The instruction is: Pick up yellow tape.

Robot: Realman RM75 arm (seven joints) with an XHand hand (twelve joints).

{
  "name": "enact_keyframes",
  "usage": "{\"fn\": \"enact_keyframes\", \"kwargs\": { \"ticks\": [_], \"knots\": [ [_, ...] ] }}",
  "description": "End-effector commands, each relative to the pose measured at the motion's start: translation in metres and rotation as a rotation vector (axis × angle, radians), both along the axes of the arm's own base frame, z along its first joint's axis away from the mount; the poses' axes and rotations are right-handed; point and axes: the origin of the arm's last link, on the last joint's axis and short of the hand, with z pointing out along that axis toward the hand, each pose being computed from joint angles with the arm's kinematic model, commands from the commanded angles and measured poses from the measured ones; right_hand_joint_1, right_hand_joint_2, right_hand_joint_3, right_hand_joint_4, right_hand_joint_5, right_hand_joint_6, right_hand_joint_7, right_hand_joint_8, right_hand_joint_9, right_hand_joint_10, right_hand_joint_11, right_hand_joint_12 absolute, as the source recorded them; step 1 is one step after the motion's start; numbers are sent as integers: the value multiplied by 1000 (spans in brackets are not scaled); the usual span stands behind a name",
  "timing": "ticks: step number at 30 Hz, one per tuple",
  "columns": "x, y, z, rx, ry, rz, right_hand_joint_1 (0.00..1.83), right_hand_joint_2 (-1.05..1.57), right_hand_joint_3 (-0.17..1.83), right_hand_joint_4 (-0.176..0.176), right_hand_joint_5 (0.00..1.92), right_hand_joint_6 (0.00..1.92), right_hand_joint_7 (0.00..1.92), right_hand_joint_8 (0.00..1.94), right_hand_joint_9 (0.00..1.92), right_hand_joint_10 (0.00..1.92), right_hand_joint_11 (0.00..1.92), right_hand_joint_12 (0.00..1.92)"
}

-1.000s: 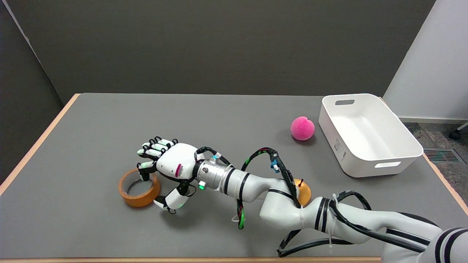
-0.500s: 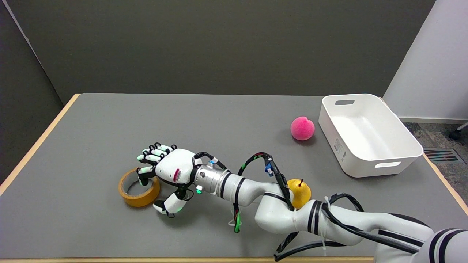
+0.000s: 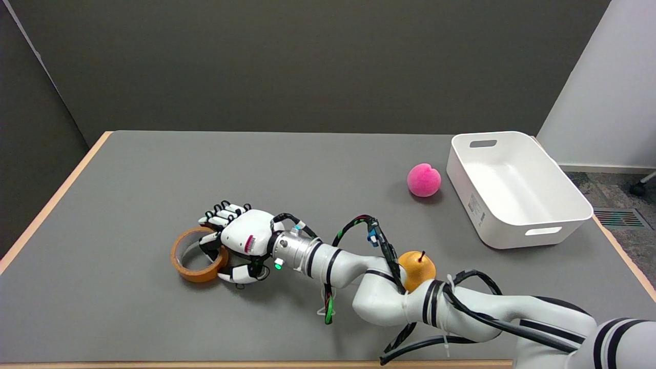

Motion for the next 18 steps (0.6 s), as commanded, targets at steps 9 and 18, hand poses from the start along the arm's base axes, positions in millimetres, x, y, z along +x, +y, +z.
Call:
{"fn": "enact_keyframes", "kwargs": {
  "ticks": [9, 18],
  "knots": [
    [54, -33, 46, -127, -59, 165, 861, 1068, 455, 176, 675, 1538, 249, 329, 52, 450, -1, 677],
    [160, -50, 194, -440, 118, 499, 866, 1050, 486, 176, 683, 1538, 267, 359, 61, 493, -1, 735]
  ]
}}
